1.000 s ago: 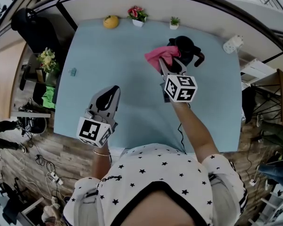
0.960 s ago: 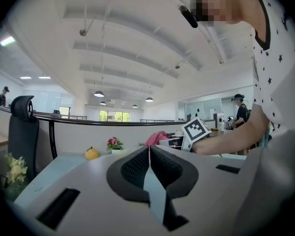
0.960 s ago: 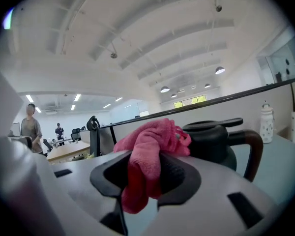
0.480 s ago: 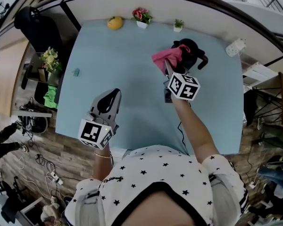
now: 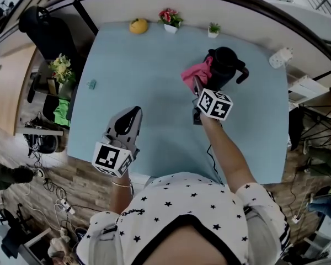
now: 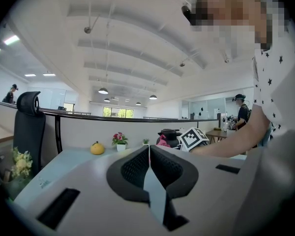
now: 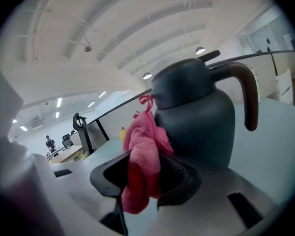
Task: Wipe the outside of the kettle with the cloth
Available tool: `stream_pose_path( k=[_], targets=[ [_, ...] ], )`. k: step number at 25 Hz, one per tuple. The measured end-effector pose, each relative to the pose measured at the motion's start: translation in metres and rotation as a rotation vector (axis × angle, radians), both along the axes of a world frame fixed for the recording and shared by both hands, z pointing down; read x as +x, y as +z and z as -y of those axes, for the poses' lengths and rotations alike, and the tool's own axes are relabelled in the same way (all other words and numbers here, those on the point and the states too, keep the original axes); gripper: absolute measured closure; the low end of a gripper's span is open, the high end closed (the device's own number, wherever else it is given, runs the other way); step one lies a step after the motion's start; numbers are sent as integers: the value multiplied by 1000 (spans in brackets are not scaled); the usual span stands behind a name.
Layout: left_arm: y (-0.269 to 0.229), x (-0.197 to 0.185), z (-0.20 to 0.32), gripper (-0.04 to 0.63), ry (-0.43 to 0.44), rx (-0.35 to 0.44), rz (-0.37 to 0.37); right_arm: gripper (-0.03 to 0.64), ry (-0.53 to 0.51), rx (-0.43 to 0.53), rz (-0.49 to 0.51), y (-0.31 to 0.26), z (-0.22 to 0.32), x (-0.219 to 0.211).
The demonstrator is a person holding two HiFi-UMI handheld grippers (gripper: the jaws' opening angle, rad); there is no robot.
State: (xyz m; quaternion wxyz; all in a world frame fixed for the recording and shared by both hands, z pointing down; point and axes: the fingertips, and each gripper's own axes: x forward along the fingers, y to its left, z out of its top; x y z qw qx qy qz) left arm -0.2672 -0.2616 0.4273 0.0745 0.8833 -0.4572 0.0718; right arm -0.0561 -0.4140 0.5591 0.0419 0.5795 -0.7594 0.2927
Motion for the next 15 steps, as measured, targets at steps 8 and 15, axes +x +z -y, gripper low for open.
stream_pose_path(
  k=[8,15],
  targets=[
    [5,-5,4,565,-7,-16,5,474,-1,-78,-32,35,-2,0],
    [10,-9,7,565,-15,-28,5,472,-9,-145,-74,63,-6,3]
  ],
)
